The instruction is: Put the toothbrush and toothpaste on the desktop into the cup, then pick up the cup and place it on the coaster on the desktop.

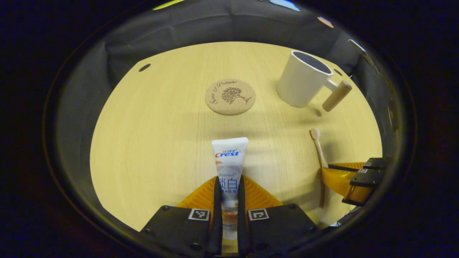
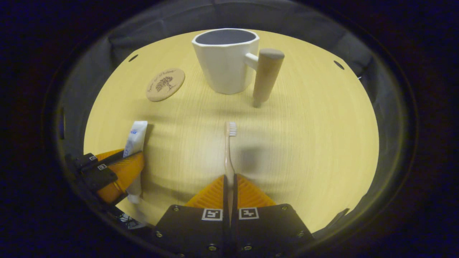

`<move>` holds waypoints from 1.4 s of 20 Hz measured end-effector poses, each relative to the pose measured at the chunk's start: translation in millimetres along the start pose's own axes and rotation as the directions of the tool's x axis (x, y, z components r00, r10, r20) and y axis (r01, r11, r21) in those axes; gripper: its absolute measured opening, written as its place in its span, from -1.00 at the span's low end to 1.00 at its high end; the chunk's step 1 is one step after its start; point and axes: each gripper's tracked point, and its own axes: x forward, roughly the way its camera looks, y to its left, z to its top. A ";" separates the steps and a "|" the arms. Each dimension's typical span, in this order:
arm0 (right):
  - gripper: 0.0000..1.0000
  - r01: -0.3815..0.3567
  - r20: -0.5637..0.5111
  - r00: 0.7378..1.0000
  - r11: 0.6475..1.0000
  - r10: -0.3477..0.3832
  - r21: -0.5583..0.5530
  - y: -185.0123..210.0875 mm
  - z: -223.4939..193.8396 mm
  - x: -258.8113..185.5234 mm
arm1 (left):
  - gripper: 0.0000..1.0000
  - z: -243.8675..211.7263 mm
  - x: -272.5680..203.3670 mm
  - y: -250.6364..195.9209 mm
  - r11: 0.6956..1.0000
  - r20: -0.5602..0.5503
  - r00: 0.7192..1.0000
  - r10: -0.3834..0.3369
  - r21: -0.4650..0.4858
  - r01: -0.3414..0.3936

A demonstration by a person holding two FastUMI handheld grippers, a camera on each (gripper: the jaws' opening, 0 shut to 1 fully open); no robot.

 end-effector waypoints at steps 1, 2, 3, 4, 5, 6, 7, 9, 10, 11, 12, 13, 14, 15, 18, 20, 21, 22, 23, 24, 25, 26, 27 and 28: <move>-0.96 -0.007 0.014 1.000 1.000 0.007 0.003 1.1 2.5 -4.3 | -0.51 -0.7 -0.9 1.8 1.000 0.001 1.000 0.001 -0.005 -0.001; -0.95 -0.012 0.032 0.999 1.000 0.012 0.007 1.6 6.1 -10.7 | -0.51 -0.7 -2.4 4.4 1.000 0.004 1.000 0.003 -0.010 -0.003; -0.95 -0.019 0.048 0.999 1.000 0.019 0.012 3.0 8.8 -18.4 | -0.51 -0.4 -4.5 6.9 1.000 0.007 1.000 0.007 -0.011 -0.007; -0.95 -0.031 0.062 0.998 0.999 0.029 0.018 4.5 11.8 -26.8 | -0.51 0.5 -6.4 8.2 1.000 0.013 1.000 0.009 -0.012 -0.008; -0.95 -0.041 0.083 0.996 0.999 0.039 0.021 5.9 15.2 -35.5 | -0.51 1.0 -8.6 10.4 1.000 0.019 1.000 0.011 -0.014 -0.011; -0.96 -0.047 0.102 0.994 0.999 0.045 0.018 6.0 18.9 -45.1 | -0.51 2.5 -10.5 12.1 1.000 0.024 1.000 0.013 -0.015 -0.013; -0.96 -0.053 0.126 0.991 0.998 0.051 0.014 7.3 22.9 -55.1 | -0.51 4.1 -12.9 13.2 1.000 0.029 0.999 0.014 -0.018 -0.014; -0.95 -0.069 0.173 0.983 0.998 0.067 0.010 9.7 33.6 -74.2 | -0.51 6.4 -16.3 15.7 1.000 0.040 0.999 0.013 -0.025 -0.012; -0.96 -0.079 0.196 0.978 0.997 0.075 0.011 11.4 40.4 -84.1 | -0.51 6.6 -17.5 16.2 1.000 0.043 0.999 0.014 -0.027 -0.013; -0.96 -0.091 0.218 0.972 0.996 0.085 0.016 13.3 47.0 -92.0 | -0.51 6.6 -18.7 17.2 1.000 0.044 0.999 0.015 -0.028 -0.014; -0.96 -0.105 0.239 0.966 0.994 0.096 0.022 15.7 54.7 -101.1 | -0.51 5.9 -18.7 18.7 0.999 0.044 0.999 0.016 -0.031 -0.015; -0.96 -0.115 0.259 0.960 0.993 0.104 0.028 17.2 64.4 -108.1 | -0.51 5.4 -20.1 19.5 0.999 0.045 0.999 0.016 -0.035 -0.014; -0.95 -0.124 0.281 0.953 0.992 0.109 0.033 17.5 74.1 -112.5 | -0.51 4.8 -20.4 19.9 0.999 0.044 0.999 0.015 -0.039 -0.013; -0.95 -0.130 0.302 0.947 0.991 0.112 0.040 17.8 83.2 -116.0 | -0.51 4.1 -21.9 21.7 0.999 0.044 0.999 0.015 -0.043 -0.013; -0.95 -0.142 0.355 0.928 0.988 0.109 0.067 14.4 115.9 -123.9 | -0.51 2.8 -26.7 25.8 0.999 0.047 0.999 0.014 -0.052 -0.011; -0.96 -0.147 0.383 0.918 0.986 0.105 0.083 11.6 136.8 -129.2 | -0.51 2.1 -29.3 29.6 0.998 0.049 0.999 0.015 -0.056 -0.013; -0.96 -0.151 0.399 0.911 0.984 0.103 0.090 13.6 147.4 -130.6 | -0.51 1.2 -30.9 31.4 0.998 0.049 0.999 0.016 -0.058 -0.013; -0.96 -0.151 0.410 0.907 0.984 0.099 0.096 12.8 158.0 -132.4 | -0.51 0.5 -31.5 32.5 0.998 0.049 0.999 0.017 -0.060 -0.014; -0.95 -0.155 0.422 0.901 0.982 0.098 0.104 11.1 168.7 -133.6 | -0.51 -1.0 -32.9 34.8 0.998 0.048 0.999 0.017 -0.062 -0.014; -0.95 -0.160 0.434 0.896 0.981 0.096 0.113 10.5 177.7 -134.3 | -0.51 -1.8 -33.7 37.0 0.998 0.047 0.999 0.017 -0.064 -0.014; -0.95 -0.163 0.448 0.889 0.979 0.092 0.122 10.9 189.2 -133.5 | -0.51 -2.9 -35.3 39.3 0.998 0.043 0.999 0.018 -0.066 -0.015; -0.96 -0.164 0.456 0.886 0.978 0.088 0.131 10.5 198.9 -131.2 | -0.51 -3.2 -37.0 40.7 0.998 0.040 0.999 0.018 -0.069 -0.015; -0.96 -0.164 0.461 0.883 0.976 0.081 0.142 9.0 207.1 -127.5 | -0.51 -4.4 -39.0 41.8 0.997 0.038 0.999 0.015 -0.073 -0.012; -0.96 -0.166 0.463 0.883 0.974 0.078 0.154 8.6 215.4 -124.4 | -0.51 -5.8 -39.3 43.4 0.997 0.036 0.999 0.015 -0.075 -0.012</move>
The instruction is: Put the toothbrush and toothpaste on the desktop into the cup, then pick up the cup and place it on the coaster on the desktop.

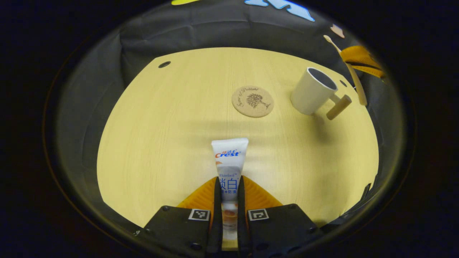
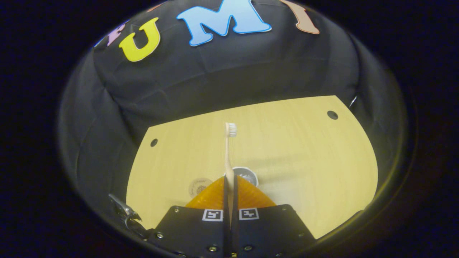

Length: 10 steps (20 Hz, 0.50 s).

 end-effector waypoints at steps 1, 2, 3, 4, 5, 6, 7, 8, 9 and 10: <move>-0.96 0.003 0.007 1.000 1.000 -0.003 0.009 -0.7 5.6 5.4 | -0.51 0.3 -1.2 2.1 1.000 0.000 1.000 0.002 -0.001 -0.002; -0.96 0.008 0.015 1.000 1.000 -0.009 0.018 -0.8 12.5 11.6 | -0.51 0.2 -2.6 4.1 1.000 -0.002 1.000 0.004 -0.002 -0.004; -0.96 0.013 0.026 1.000 1.000 -0.013 0.028 -2.6 19.0 18.2 | -0.51 0.4 -3.9 6.3 1.000 -0.003 1.000 0.007 -0.003 -0.007; -0.96 0.017 0.035 0.999 0.999 -0.019 0.037 -4.7 24.4 24.7 | -0.51 -0.5 -4.8 8.4 1.000 -0.005 1.000 0.008 -0.005 -0.008; -0.96 0.022 0.041 0.999 0.999 -0.024 0.044 -7.2 28.3 32.9 | -0.51 -1.2 -6.4 10.3 1.000 -0.007 1.000 0.009 -0.007 -0.009; -0.96 0.025 0.044 0.999 0.998 -0.028 0.051 -9.5 31.7 40.6 | -0.51 -1.8 -9.0 12.5 1.000 -0.009 1.000 0.010 -0.011 -0.010; -0.96 0.030 0.041 0.999 0.998 -0.032 0.058 -11.3 31.9 49.0 | -0.51 -2.4 -12.2 14.8 1.000 -0.011 1.000 0.012 -0.014 -0.012; -0.96 0.037 0.041 0.998 0.998 -0.039 0.058 -12.9 32.4 55.6 | -0.51 -1.9 -16.4 15.1 1.000 -0.013 1.000 0.016 -0.015 -0.016; -0.96 0.041 0.046 0.998 0.998 -0.043 0.050 -14.3 31.9 61.8 | -0.51 -1.7 -16.8 19.7 1.000 -0.014 1.000 0.021 -0.015 -0.021; -0.95 0.044 0.057 0.997 0.998 -0.046 0.039 -13.9 33.3 66.1 | -0.51 -3.4 -16.3 23.1 1.000 -0.015 1.000 0.026 -0.016 -0.027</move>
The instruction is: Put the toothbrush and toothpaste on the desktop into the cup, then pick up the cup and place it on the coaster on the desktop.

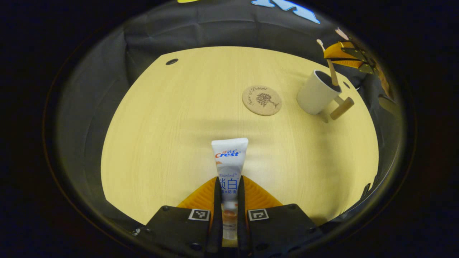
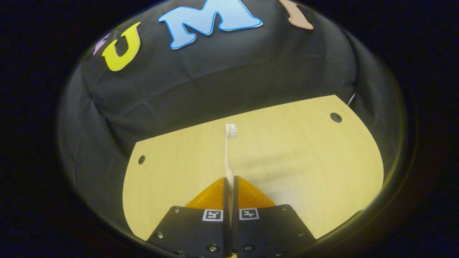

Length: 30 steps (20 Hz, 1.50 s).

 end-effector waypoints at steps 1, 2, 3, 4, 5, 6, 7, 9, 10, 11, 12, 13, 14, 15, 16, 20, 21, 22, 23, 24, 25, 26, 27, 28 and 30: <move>-0.95 -0.001 0.011 1.000 1.000 0.001 -0.011 1.2 -0.1 3.0 | -0.51 -0.5 -1.4 4.0 1.000 -0.003 1.000 0.003 -0.003 -0.003; -0.96 -0.002 0.025 1.000 1.000 0.003 -0.021 3.4 0.4 5.2 | -0.51 -2.2 -0.7 5.4 1.000 -0.005 1.000 0.005 -0.007 -0.005; -0.96 -0.004 0.035 0.999 1.000 0.005 -0.026 5.4 -1.1 6.6 | -0.51 -3.6 -0.5 7.7 1.000 -0.009 1.000 0.006 -0.011 -0.006; -0.96 -0.006 0.046 0.999 1.000 0.007 -0.027 6.7 -2.8 6.4 | -0.51 -4.5 0.8 9.2 1.000 -0.012 1.000 0.008 -0.015 -0.008; -0.95 -0.007 0.054 0.999 1.000 0.009 -0.029 7.6 -5.6 6.8 | -0.51 -4.5 0.2 10.7 1.000 -0.014 1.000 0.010 -0.018 -0.010; -0.95 -0.004 0.059 0.998 0.999 0.006 -0.032 6.5 -8.5 6.7 | -0.51 -4.4 1.1 12.2 1.000 -0.015 1.000 0.012 -0.020 -0.012; -0.95 -0.002 0.065 0.998 0.999 0.004 -0.034 6.1 -12.4 5.6 | -0.51 -4.4 1.0 13.3 1.000 -0.016 1.000 0.012 -0.022 -0.013; -0.95 -0.004 0.070 0.998 0.999 0.007 -0.041 5.8 -19.5 5.3 | -0.51 -5.7 2.5 12.5 1.000 -0.018 1.000 0.010 -0.023 -0.010; -0.95 -0.001 0.073 0.997 0.999 0.005 -0.046 4.5 -21.7 4.0 | -0.51 -5.4 3.3 11.8 1.000 -0.018 1.000 0.008 -0.023 -0.008; -0.94 0.005 0.076 0.997 0.999 -0.001 -0.048 2.3 -23.5 1.8 | -0.51 -5.3 3.3 10.8 1.000 -0.017 1.000 0.005 -0.020 -0.006; -0.94 0.005 0.079 0.997 0.999 -0.002 -0.047 2.0 -24.8 -0.5 | -0.51 -6.3 2.8 10.9 1.000 -0.014 1.000 0.004 -0.018 -0.004; -0.94 -0.004 0.075 0.997 0.999 0.008 -0.044 2.4 -27.4 -2.8 | -0.51 -5.6 1.9 10.2 1.000 -0.008 1.000 0.002 -0.014 -0.003; -0.94 -0.011 0.067 0.998 0.999 0.013 -0.043 2.7 -31.5 -4.1 | -0.51 -3.5 1.0 9.6 1.000 -0.003 1.000 0.002 -0.009 -0.002; -0.91 -0.009 0.063 0.998 0.999 0.012 -0.043 1.3 -33.8 -5.7 | -0.51 -1.0 -1.1 9.0 1.000 0.002 1.000 0.002 -0.004 -0.001; -0.87 -0.020 0.059 0.998 0.999 0.023 -0.039 2.0 -36.5 -8.5 | -0.51 0.9 -3.4 7.1 1.000 0.011 1.000 0.000 0.001 0.000; -0.73 -0.026 0.060 0.998 0.999 0.029 -0.036 0.9 -47.7 -24.4 | -0.51 3.6 -18.5 -0.8 1.000 0.035 0.999 -0.006 0.024 0.005; -0.74 -0.023 0.061 0.998 0.999 0.025 -0.041 -0.9 -50.3 -28.4 | -0.51 5.9 -20.3 -3.0 1.000 0.043 0.999 -0.010 0.030 0.009; -0.74 -0.023 0.062 0.998 0.999 0.026 -0.044 -1.6 -52.9 -32.7 | -0.51 7.3 -21.3 -3.6 0.999 0.051 0.999 -0.016 0.036 0.015; -0.74 -0.023 0.063 0.998 0.999 0.026 -0.042 -3.4 -54.3 -36.7 | -0.52 10.8 -22.5 -5.1 0.999 0.058 0.998 -0.021 0.042 0.018; -0.74 -0.018 0.061 0.998 0.999 0.020 -0.038 -8.2 -56.5 -41.6 | -0.51 14.4 -22.9 -8.2 0.998 0.065 0.998 -0.024 0.051 0.021; -0.74 -0.017 0.063 0.998 0.999 0.019 -0.032 -12.7 -57.4 -46.5 | -0.54 18.4 -22.5 -13.7 0.998 0.074 0.997 -0.030 0.060 0.026; -0.74 -0.010 0.065 0.998 1.000 0.012 -0.025 -18.4 -58.1 -50.0 | -0.51 23.7 -21.9 -20.9 0.997 0.083 0.996 -0.035 0.069 0.029; -0.74 -0.003 0.065 0.998 1.000 0.004 -0.020 -24.8 -60.3 -53.7 | -0.51 28.8 -23.1 -26.6 0.996 0.094 0.995 -0.042 0.080 0.034; -0.74 0.007 0.065 0.998 1.000 -0.006 -0.015 -32.6 -61.5 -58.2 | -0.52 33.5 -22.1 -34.8 0.995 0.108 0.993 -0.049 0.090 0.039; -0.73 0.029 0.069 0.997 1.000 -0.029 0.002 -50.8 -62.5 -66.9 | -0.51 45.1 -23.0 -55.5 0.991 0.133 0.988 -0.078 0.119 0.062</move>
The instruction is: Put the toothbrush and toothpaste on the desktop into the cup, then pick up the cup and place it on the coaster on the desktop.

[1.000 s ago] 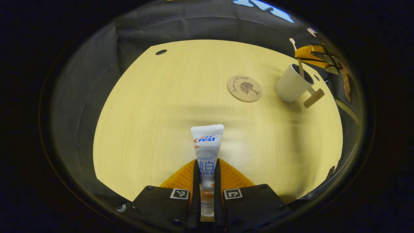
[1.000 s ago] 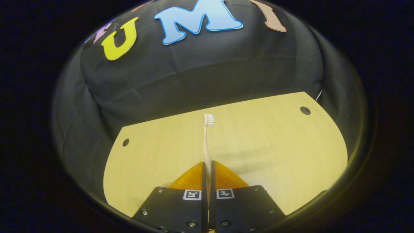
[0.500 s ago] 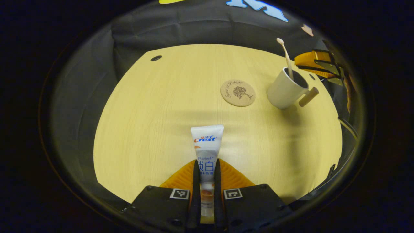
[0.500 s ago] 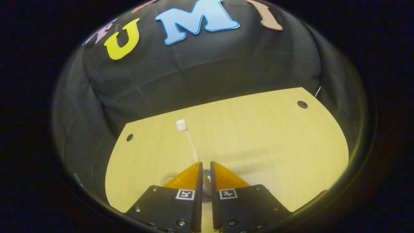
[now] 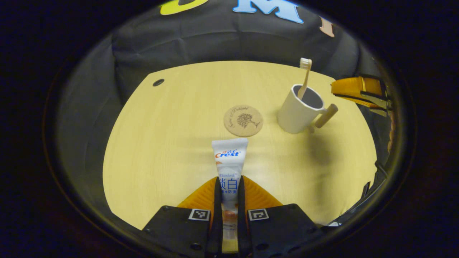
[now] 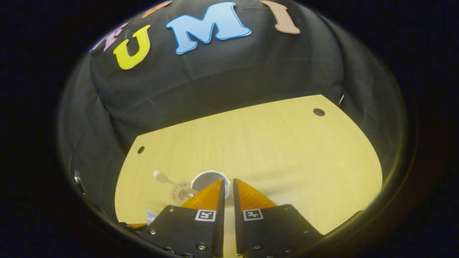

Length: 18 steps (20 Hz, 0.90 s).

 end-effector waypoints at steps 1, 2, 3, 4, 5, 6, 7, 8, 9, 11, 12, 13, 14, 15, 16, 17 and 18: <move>-0.73 0.013 0.001 1.000 1.000 -0.013 0.012 -10.3 -1.2 -3.9 | -0.52 5.7 -0.7 -10.2 1.000 0.012 1.000 -0.014 0.014 0.014; -0.74 0.026 0.003 1.000 0.999 -0.026 0.026 -20.2 -1.1 -7.4 | -0.51 10.3 -2.8 -20.4 0.999 0.020 0.999 -0.032 0.030 0.031; -0.74 0.038 0.003 0.999 0.998 -0.038 0.041 -30.3 -2.2 -10.7 | -0.51 14.2 -6.1 -31.2 0.998 0.027 0.998 -0.048 0.048 0.047; -0.74 0.050 0.002 0.999 0.997 -0.050 0.057 -40.7 -2.9 -15.4 | -0.51 17.8 -11.5 -38.4 0.996 0.033 0.997 -0.064 0.066 0.062; -0.74 0.063 0.005 0.998 0.995 -0.063 0.071 -51.5 -3.2 -19.4 | -0.51 21.9 -17.8 -47.7 0.994 0.037 0.996 -0.081 0.081 0.078; -0.74 0.076 0.007 0.997 0.994 -0.077 0.084 -61.0 -3.5 -23.2 | -0.51 30.4 -22.5 -57.5 0.991 0.041 0.994 -0.098 0.093 0.094; -0.74 0.088 0.008 0.996 0.991 -0.090 0.097 -70.1 -5.5 -27.0 | -0.51 35.3 -20.7 -68.2 0.989 0.048 0.992 -0.114 0.104 0.109; -0.74 0.101 0.009 0.995 0.989 -0.103 0.110 -79.0 -6.4 -30.9 | -0.51 42.0 -24.3 -79.3 0.985 0.058 0.990 -0.131 0.117 0.123; -0.74 0.112 0.010 0.993 0.986 -0.114 0.122 -88.4 -7.9 -34.9 | -0.51 48.5 -24.6 -90.1 0.982 0.067 0.987 -0.145 0.132 0.135; -0.73 0.132 0.008 0.991 0.980 -0.135 0.149 -104.4 -11.0 -41.4 | -0.51 60.7 -22.9 -110.6 0.975 0.081 0.983 -0.166 0.164 0.151; -0.73 0.143 0.004 0.989 0.977 -0.146 0.160 -111.4 -13.6 -44.6 | -0.51 67.5 -21.6 -121.2 0.971 0.089 0.980 -0.178 0.178 0.160; -0.74 0.154 0.002 0.988 0.973 -0.157 0.171 -119.2 -15.4 -47.7 | -0.51 74.6 -20.4 -130.1 0.967 0.098 0.977 -0.188 0.192 0.167; -0.74 0.165 0.000 0.986 0.970 -0.168 0.180 -126.5 -16.7 -50.6 | -0.51 84.5 -18.4 -138.7 0.964 0.107 0.975 -0.194 0.208 0.169; -0.73 0.176 -0.004 0.984 0.966 -0.179 0.189 -133.5 -18.9 -53.3 | -0.51 93.5 -18.7 -145.8 0.960 0.121 0.972 -0.199 0.225 0.169; -0.74 0.185 -0.009 0.982 0.963 -0.187 0.197 -139.6 -21.0 -55.8 | -0.51 103.6 -14.7 -148.8 0.955 0.137 0.969 -0.206 0.242 0.169; -0.74 0.195 -0.014 0.980 0.959 -0.196 0.205 -144.3 -21.6 -56.3 | -0.52 111.9 -10.9 -152.0 0.951 0.153 0.965 -0.213 0.260 0.169; -0.74 0.204 -0.019 0.979 0.956 -0.205 0.213 -148.8 -22.4 -57.0 | -0.52 121.7 -7.4 -153.8 0.947 0.167 0.962 -0.217 0.277 0.165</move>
